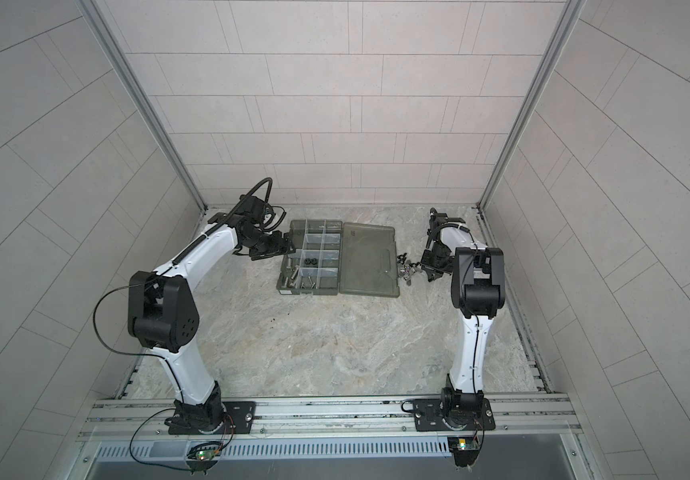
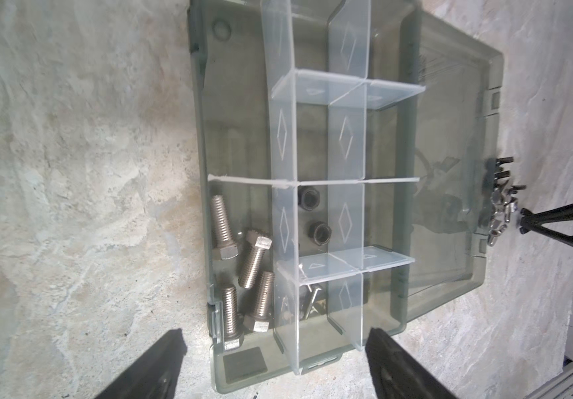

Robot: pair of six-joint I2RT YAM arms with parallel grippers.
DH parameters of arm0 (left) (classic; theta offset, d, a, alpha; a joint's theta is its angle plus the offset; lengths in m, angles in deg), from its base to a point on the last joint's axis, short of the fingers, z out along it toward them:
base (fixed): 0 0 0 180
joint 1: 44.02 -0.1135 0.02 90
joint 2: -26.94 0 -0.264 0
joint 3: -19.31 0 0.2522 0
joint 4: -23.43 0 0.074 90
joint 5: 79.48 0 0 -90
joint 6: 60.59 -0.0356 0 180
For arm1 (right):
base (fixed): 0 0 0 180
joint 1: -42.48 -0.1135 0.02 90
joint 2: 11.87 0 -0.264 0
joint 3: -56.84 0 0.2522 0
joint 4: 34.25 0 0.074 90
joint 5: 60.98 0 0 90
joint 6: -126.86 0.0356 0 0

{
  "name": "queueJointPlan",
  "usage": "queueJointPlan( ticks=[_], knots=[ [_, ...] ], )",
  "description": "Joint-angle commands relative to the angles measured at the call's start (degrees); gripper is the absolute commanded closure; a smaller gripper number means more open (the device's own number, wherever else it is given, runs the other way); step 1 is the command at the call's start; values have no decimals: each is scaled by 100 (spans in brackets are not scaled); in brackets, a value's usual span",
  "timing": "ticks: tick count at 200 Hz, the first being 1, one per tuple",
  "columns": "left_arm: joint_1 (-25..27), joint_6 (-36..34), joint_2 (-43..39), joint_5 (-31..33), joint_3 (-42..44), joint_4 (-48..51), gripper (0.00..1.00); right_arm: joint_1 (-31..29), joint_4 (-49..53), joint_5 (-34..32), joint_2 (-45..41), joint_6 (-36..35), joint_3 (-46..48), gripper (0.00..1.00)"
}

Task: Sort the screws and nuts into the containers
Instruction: 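Lift the black wing nut and carry it over a box compartment with the right gripper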

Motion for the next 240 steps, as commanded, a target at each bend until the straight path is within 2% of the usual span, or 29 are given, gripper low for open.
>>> queueJointPlan(
  ticks=[1,58,100,111,115,119,190,240],
  knots=[
    [-28,-96,-173,-94,-162,299,11,-81,289,-224,-105,-39,-203,89],
    [-28,-86,-357,-124,-55,307,11,-322,547,-279,-250,-97,-438,89],
    [-24,-95,-587,-155,105,252,10,-740,877,-258,-436,-100,-830,89],
    [-24,-92,-690,-163,215,204,8,-916,961,-253,-483,-102,-960,89],
    [-29,-90,-729,-140,254,198,2,-979,992,-246,-499,-102,-1008,89],
    [-29,-78,-767,-118,295,187,0,-1047,1019,-230,-508,-102,-1053,89],
    [-41,-235,-1538,249,989,446,0,-2241,1130,482,-98,73,-2309,88],
    [-140,-301,-2208,370,1536,497,0,-2661,948,1116,688,133,-3378,88]
  ],
)
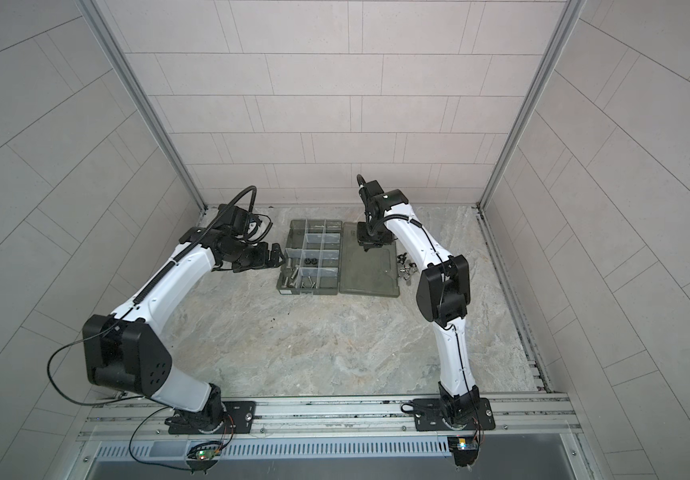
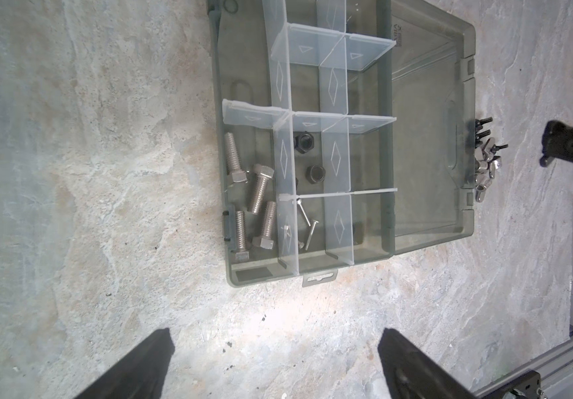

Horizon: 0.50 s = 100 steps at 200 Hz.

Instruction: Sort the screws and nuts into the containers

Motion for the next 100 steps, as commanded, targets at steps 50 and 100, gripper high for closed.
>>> queueJointPlan(
  ticks=[50,100],
  knots=[
    [-109,-66,-758,434,493,29,0,-354,-350,886,1151,335,-941,87],
    [-209,28,-788,453,505,-5,0,-519,-304,1141,1587,274,-1397,87]
  ],
)
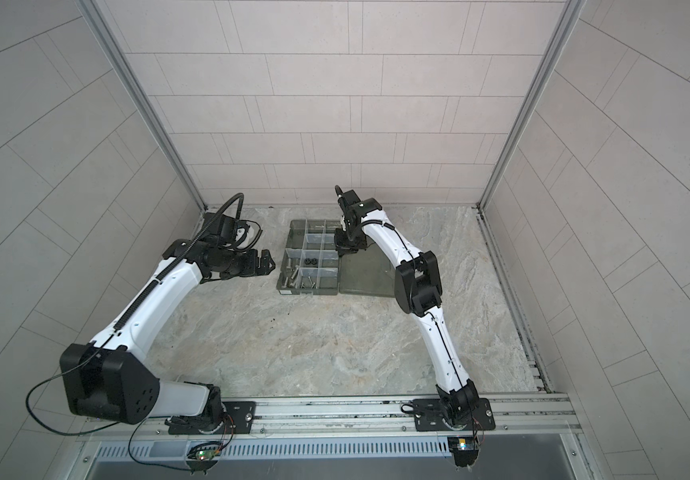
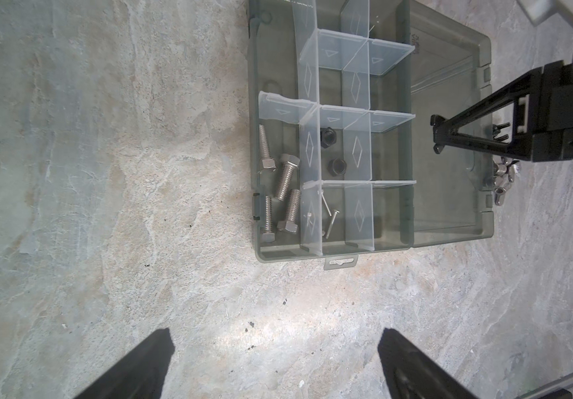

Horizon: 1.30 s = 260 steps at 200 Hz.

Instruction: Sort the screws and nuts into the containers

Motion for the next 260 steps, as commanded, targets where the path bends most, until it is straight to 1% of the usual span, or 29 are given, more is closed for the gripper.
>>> queueJointPlan(
  ticks=[1,55,88,102,127,149,169,190,212,226,240,260],
  knots=[
    [-41,43,-84,132,-5,32,0,-81,-2,231,81,47,-187,87],
    [-45,38,-64,193,-6,46,0,-155,-181,413,293,60,-201,86],
    [-38,40,40,140,-39,27,0,-157,-174,426,373,16,-204,81],
    [-46,38,93,139,-76,51,0,-157,-201,488,401,7,-208,75],
    [-50,5,194,110,-158,116,0,-153,-302,692,398,12,-245,54],
    [-64,3,249,87,-194,114,0,-109,-244,905,358,21,-549,54],
    [-64,-1,316,75,-199,39,0,-4,-229,980,118,-18,-730,54],
    [-68,-12,437,-30,-237,-66,0,199,-116,825,-229,-81,-700,55],
    [-56,-14,665,-163,-377,-142,0,509,170,383,-543,-309,-437,56],
    [-45,5,859,-260,-536,-144,0,740,332,-30,-729,-438,-59,57],
    [15,30,1090,-352,-754,-116,0,998,419,-285,-902,-533,379,57],
    [308,-76,1430,-378,-1135,13,0,1318,342,-665,-1131,-593,1037,58]
  ],
)
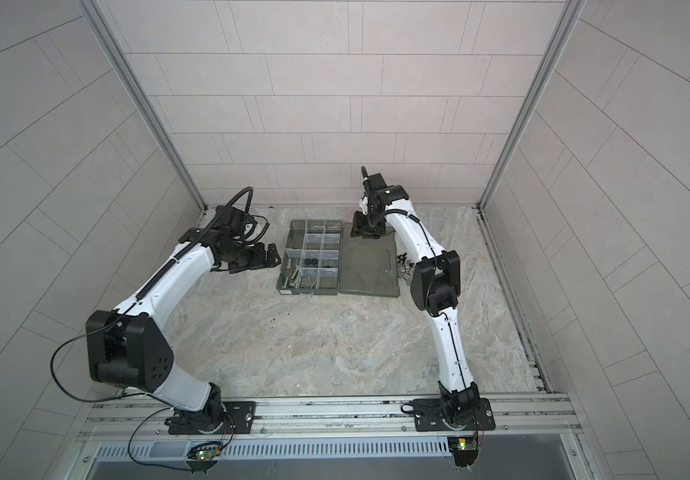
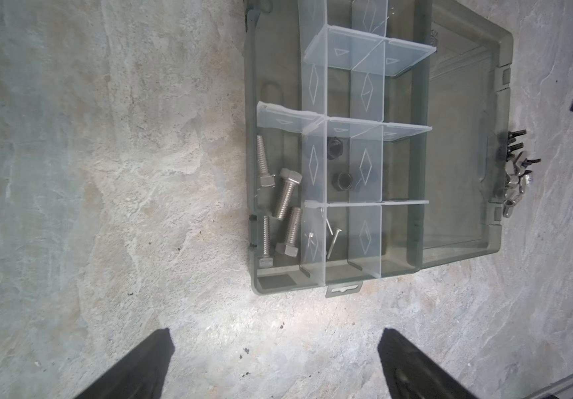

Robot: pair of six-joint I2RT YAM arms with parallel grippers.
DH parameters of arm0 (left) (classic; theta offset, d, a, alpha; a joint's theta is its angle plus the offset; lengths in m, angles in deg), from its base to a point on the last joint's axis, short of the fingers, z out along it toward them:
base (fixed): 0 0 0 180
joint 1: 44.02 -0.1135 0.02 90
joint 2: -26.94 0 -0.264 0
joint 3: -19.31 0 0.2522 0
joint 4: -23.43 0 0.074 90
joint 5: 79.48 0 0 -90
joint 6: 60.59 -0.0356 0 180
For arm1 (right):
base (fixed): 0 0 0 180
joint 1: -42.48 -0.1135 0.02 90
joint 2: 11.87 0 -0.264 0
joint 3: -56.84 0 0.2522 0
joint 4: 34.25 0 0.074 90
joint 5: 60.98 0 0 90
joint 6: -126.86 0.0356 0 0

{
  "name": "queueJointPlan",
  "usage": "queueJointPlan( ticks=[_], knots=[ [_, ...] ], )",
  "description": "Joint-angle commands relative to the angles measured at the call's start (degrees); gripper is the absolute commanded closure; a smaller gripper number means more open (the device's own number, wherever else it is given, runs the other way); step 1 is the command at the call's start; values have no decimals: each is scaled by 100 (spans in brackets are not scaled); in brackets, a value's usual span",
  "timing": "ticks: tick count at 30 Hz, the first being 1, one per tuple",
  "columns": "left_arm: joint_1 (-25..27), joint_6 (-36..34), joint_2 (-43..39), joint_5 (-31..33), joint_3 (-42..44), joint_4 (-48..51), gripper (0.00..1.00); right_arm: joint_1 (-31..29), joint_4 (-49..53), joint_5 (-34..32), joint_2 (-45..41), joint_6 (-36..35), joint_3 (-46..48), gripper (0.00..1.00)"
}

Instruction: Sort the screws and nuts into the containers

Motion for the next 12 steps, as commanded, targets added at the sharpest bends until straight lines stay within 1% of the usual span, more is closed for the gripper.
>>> queueJointPlan(
  ticks=[1,5,7,12],
  knots=[
    [281,-91,306,-146,-482,106,0,329,299,-747,-308,-220,611,58],
    [841,-312,723,-80,-997,285,0,652,149,-1037,-393,-210,1114,59],
    [1024,-350,893,-80,-1180,314,0,765,104,-1122,-359,-184,1229,59],
    [1146,-303,1125,-115,-1502,374,0,963,-46,-1261,-226,-131,1364,61]
  ],
)
